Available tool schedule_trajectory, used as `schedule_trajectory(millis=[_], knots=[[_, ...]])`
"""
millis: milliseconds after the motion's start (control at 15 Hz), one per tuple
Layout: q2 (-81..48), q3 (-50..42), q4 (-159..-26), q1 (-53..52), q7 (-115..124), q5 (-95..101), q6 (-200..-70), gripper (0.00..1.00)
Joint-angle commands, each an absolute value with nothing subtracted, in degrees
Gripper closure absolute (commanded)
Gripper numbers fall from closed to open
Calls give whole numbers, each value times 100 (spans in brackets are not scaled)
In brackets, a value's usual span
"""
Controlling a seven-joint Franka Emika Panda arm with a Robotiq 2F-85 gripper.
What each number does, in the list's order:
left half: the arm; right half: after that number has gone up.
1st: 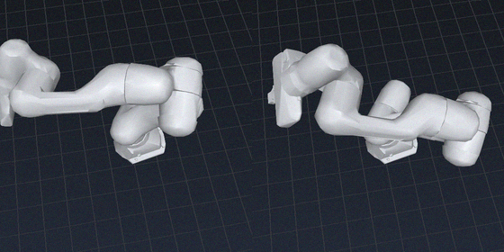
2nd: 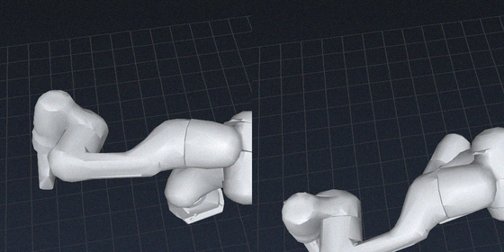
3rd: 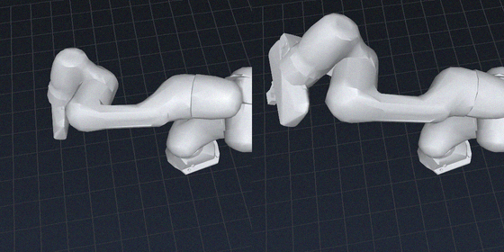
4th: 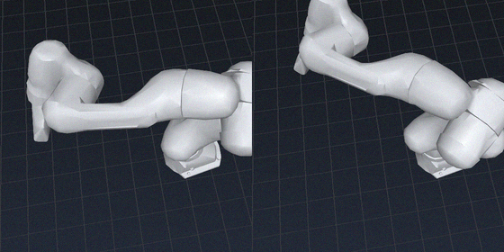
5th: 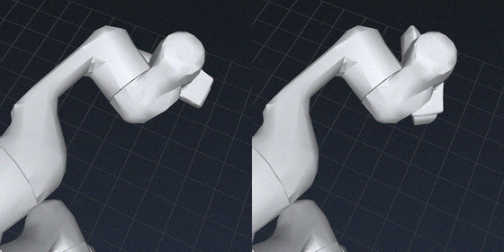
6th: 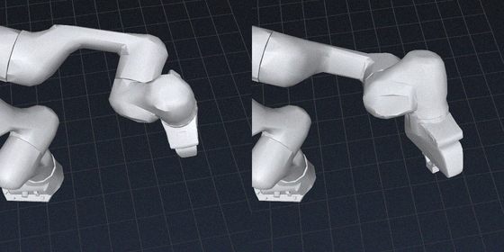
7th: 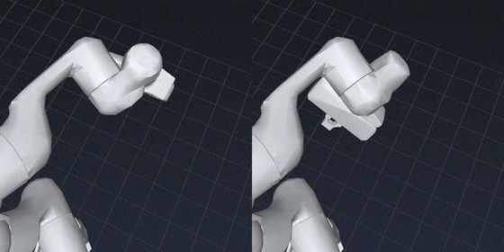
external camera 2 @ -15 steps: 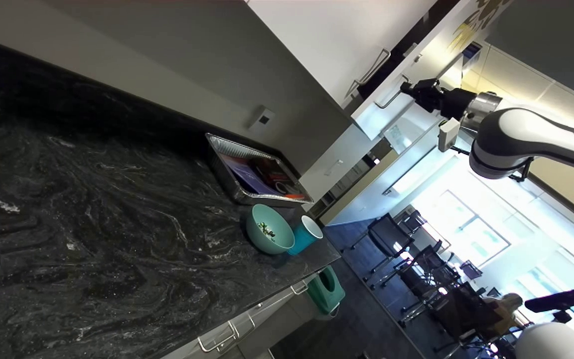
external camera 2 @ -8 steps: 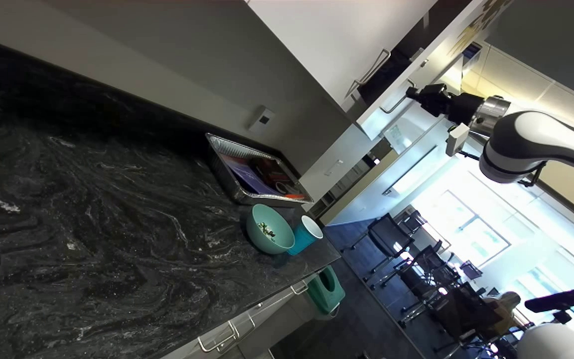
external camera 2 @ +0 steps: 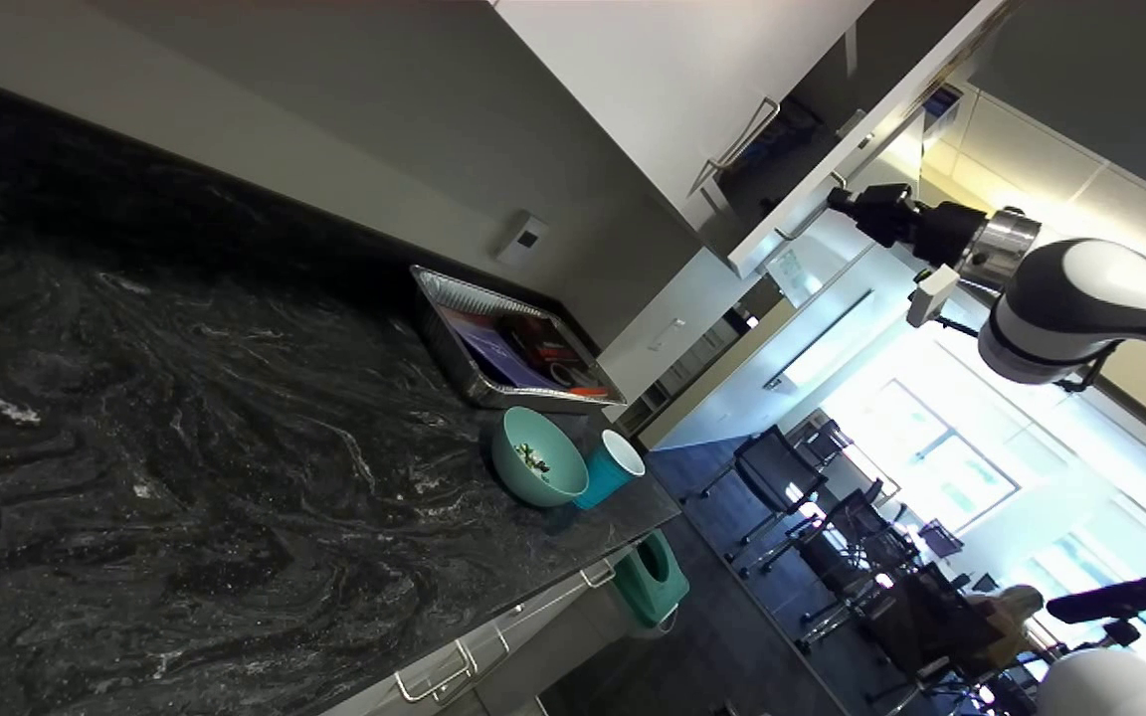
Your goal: Open the upper cupboard door
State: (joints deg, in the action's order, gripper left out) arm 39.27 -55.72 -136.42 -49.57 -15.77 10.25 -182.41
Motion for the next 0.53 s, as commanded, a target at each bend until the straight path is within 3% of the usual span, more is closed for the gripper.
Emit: schedule_trajectory(millis=[0, 467], knots=[[3933, -5758, -13654, -4215, -1758, 857, -17965, 97], [4464, -5693, -13928, -3786, -2140, 910, -17805, 97]])
